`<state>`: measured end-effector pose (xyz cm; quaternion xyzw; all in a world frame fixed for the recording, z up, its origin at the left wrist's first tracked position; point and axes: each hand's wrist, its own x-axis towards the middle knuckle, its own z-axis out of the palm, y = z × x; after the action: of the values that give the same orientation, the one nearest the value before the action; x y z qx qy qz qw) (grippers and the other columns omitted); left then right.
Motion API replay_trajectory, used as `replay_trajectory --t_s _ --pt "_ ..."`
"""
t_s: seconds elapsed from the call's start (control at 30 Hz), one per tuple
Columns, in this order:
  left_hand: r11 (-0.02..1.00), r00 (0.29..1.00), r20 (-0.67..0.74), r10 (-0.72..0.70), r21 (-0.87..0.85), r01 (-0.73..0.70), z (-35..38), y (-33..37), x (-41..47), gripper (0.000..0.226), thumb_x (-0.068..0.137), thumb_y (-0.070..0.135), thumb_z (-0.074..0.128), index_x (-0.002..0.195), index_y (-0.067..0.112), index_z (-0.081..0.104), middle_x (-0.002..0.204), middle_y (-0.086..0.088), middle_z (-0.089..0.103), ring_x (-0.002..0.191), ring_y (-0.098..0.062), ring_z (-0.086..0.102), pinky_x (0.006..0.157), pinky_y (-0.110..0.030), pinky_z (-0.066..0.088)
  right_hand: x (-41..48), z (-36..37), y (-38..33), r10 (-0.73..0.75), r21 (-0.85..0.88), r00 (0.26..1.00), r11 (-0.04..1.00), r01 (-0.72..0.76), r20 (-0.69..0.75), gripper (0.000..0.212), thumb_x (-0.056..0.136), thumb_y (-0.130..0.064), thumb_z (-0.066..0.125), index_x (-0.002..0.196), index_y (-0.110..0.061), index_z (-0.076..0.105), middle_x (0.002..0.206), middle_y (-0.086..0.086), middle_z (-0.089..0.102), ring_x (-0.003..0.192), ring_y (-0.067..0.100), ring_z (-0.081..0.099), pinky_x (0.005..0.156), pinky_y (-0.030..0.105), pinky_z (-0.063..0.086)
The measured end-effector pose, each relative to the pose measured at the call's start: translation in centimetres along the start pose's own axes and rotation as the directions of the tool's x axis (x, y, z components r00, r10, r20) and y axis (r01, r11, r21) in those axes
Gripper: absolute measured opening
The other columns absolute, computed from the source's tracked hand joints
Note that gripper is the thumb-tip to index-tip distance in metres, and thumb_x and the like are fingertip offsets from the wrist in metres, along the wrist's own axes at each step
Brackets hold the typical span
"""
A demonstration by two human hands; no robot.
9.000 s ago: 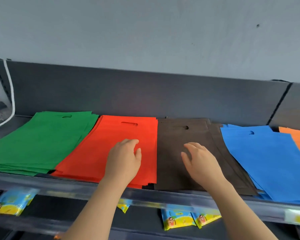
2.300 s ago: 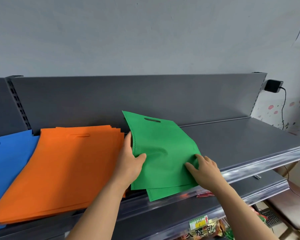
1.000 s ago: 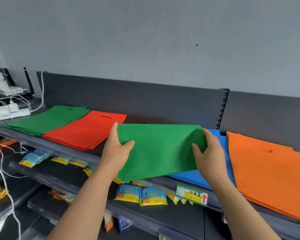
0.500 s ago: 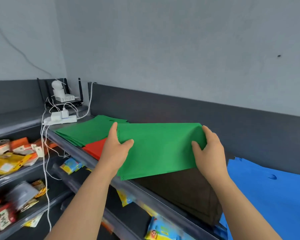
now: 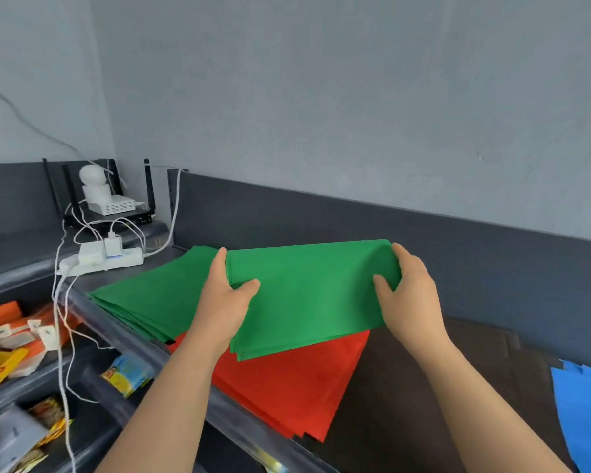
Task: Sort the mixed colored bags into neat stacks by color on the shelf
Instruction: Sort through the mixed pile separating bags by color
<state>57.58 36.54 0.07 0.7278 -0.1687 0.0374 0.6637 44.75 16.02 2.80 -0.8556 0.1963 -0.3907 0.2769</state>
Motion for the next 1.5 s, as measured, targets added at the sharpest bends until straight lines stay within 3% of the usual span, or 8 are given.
replay_trajectory --t_s 0.4,0.8,1.07,1.27,1.37,1.5 --pt "1.0 0.977 0.215 0.002 0.001 -0.003 -8.7 -4.3 12.2 0.081 0.09 0.013 0.063 0.151 0.032 0.015 0.156 0.011 0.023 0.142 -0.014 0.024 0.116 -0.041 0.025 0.9 11.6 -7.5 0.162 -0.054 0.981 0.984 -0.168 -0.109 0.056 0.092 -0.013 0.055 0.144 -0.014 0.034 0.134 0.002 0.047 0.12 0.018 0.045 0.089 0.02 0.031" --pt "0.999 0.973 0.226 -0.038 0.021 0.034 -11.1 -7.7 20.2 0.08 0.091 0.012 0.061 0.152 0.031 0.013 0.157 0.009 0.02 0.143 -0.015 0.021 0.113 -0.036 0.023 5.1 19.4 -9.8 0.166 -0.088 0.979 0.98 -0.177 -0.121 0.055 0.092 -0.012 0.055 0.144 -0.012 0.035 0.134 0.004 0.047 0.119 0.019 0.047 0.093 0.021 0.033" --pt "0.997 0.965 0.251 0.079 -0.001 -0.081 -14.7 -8.3 26.7 0.081 0.09 0.012 0.063 0.151 0.035 0.014 0.156 0.012 0.02 0.143 -0.01 0.019 0.111 -0.031 0.019 7.1 23.7 -13.3 0.122 -0.055 0.977 0.989 -0.134 -0.176 0.055 0.092 -0.013 0.056 0.143 -0.016 0.036 0.124 -0.003 0.049 0.096 -0.001 0.037 0.085 0.012 0.029" --pt "0.995 0.908 0.419 -0.008 0.094 -0.035 -18.9 -12.9 28.5 0.079 0.09 0.017 0.063 0.151 0.032 0.016 0.156 0.012 0.022 0.142 -0.009 0.021 0.113 -0.033 0.021 3.4 28.0 -14.9 0.245 -0.106 0.96 0.96 -0.26 -0.138 0.055 0.086 -0.014 0.064 0.138 -0.011 0.045 0.126 0.0 0.055 0.119 0.015 0.049 0.093 0.014 0.029" --pt "0.985 0.854 0.511 -0.102 0.174 0.014 -20.9 -15.7 29.2 0.08 0.089 0.018 0.065 0.152 0.028 0.016 0.156 0.009 0.023 0.142 -0.012 0.025 0.114 -0.036 0.025 1.0 30.3 -15.6 0.312 -0.123 0.943 0.937 -0.326 -0.12 0.046 0.082 -0.012 0.066 0.126 -0.015 0.055 0.11 -0.008 0.059 0.105 0.013 0.055 0.084 0.018 0.036" --pt "0.948 0.785 0.585 -0.203 0.319 0.007 -23.0 -18.2 29.6 0.082 0.087 0.019 0.066 0.152 0.022 0.016 0.157 0.003 0.023 0.141 -0.017 0.027 0.115 -0.04 0.027 -2.1 32.3 -16.8 0.442 -0.235 0.896 0.868 -0.437 -0.033 0.036 0.084 -0.015 0.065 0.119 -0.012 0.06 0.108 -0.003 0.065 0.092 0.011 0.056 0.074 0.018 0.039"
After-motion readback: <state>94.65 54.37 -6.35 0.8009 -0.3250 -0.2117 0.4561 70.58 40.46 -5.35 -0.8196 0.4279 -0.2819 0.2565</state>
